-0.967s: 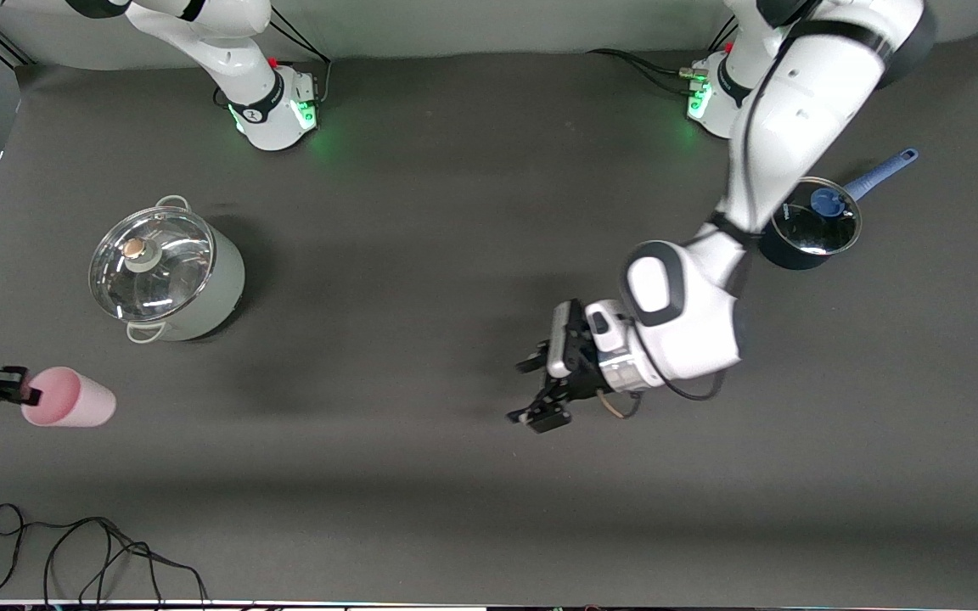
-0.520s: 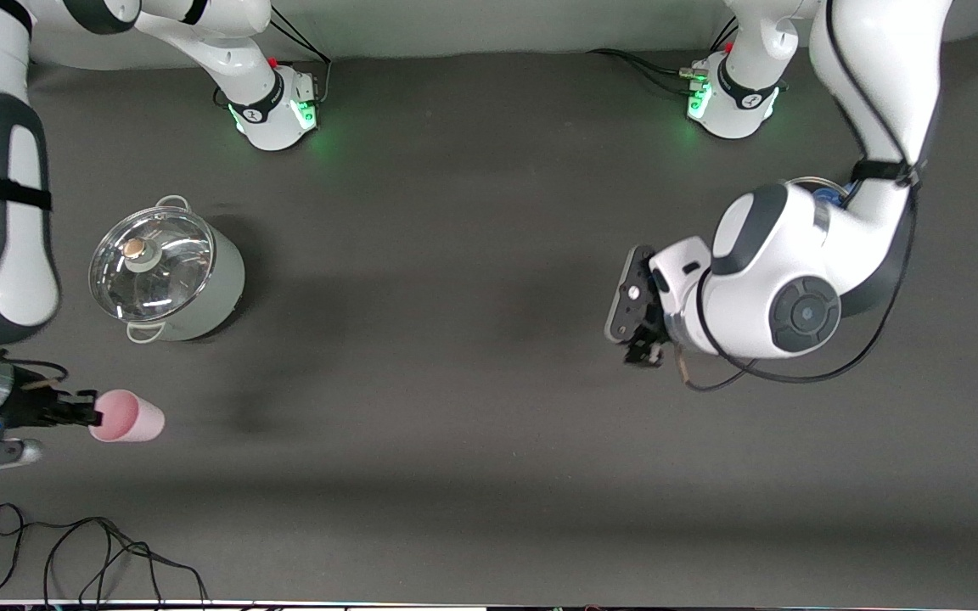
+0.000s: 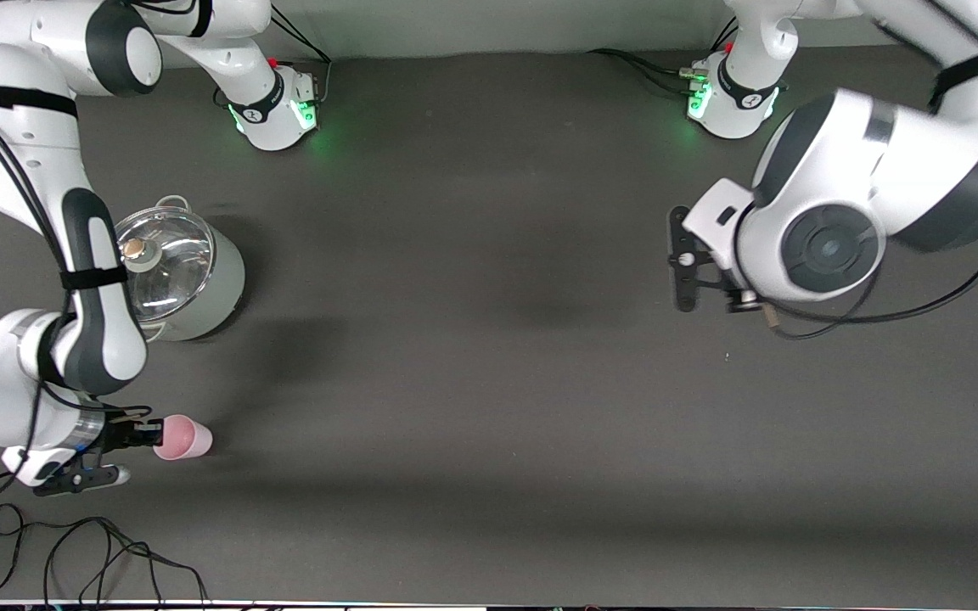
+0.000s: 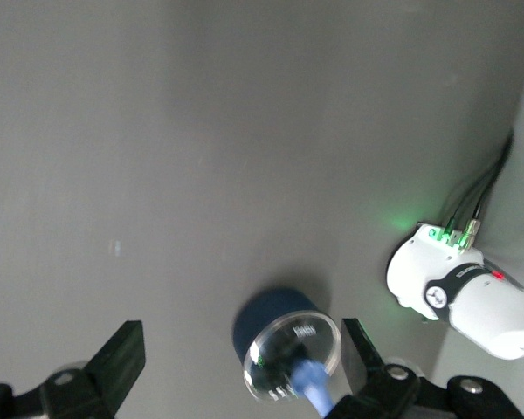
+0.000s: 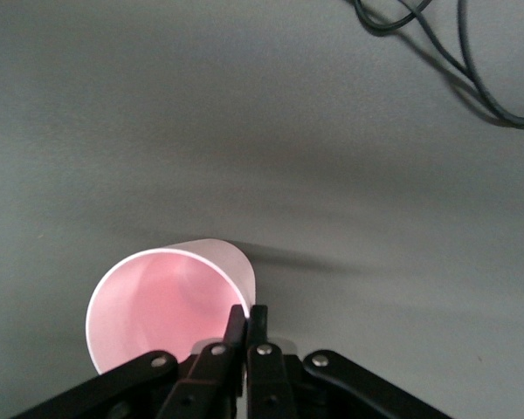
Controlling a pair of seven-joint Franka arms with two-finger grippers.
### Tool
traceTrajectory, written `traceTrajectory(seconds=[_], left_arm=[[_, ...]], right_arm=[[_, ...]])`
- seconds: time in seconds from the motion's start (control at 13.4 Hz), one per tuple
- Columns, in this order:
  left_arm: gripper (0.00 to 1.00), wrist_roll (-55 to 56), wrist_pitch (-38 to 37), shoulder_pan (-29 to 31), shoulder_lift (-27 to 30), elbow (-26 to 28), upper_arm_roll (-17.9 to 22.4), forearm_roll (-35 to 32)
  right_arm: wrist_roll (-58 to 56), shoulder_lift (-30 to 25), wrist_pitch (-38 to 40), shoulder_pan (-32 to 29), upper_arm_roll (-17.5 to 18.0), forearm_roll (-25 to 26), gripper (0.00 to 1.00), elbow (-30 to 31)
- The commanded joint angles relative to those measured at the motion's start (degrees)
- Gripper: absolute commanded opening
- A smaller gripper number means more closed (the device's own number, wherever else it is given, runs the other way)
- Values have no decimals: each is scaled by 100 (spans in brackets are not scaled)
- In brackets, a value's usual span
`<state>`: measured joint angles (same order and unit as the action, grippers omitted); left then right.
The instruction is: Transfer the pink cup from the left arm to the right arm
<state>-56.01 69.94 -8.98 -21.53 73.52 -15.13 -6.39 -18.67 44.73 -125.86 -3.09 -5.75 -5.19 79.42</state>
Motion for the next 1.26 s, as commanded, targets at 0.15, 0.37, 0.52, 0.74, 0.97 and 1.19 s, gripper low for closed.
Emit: traceTrajectory(seconds=[0.15, 0.37, 0.52, 0.74, 0.97, 1.19], left_arm=[[100, 3789, -157, -34, 290, -4, 63, -284], [100, 6822, 396, -113, 281, -65, 28, -564], [100, 7637, 625, 18, 255, -188, 45, -425], [100, 7534, 530, 710, 255, -259, 36, -416], [100, 7386, 416, 985, 281, -241, 28, -424], [100, 7007, 476, 1090, 351, -259, 28, -398]], right_arm=[[-128, 35, -17, 19, -23, -17, 8, -102], [-110, 27, -17, -16, -14, -26, 100, -102], [-110, 9, 9, -16, -23, -17, 100, -102], [-93, -61, 62, -16, -23, -17, 100, -102], [-5, -638, 955, 98, -40, 0, 100, -164], [100, -1631, 1957, 151, -40, -9, 100, -164]])
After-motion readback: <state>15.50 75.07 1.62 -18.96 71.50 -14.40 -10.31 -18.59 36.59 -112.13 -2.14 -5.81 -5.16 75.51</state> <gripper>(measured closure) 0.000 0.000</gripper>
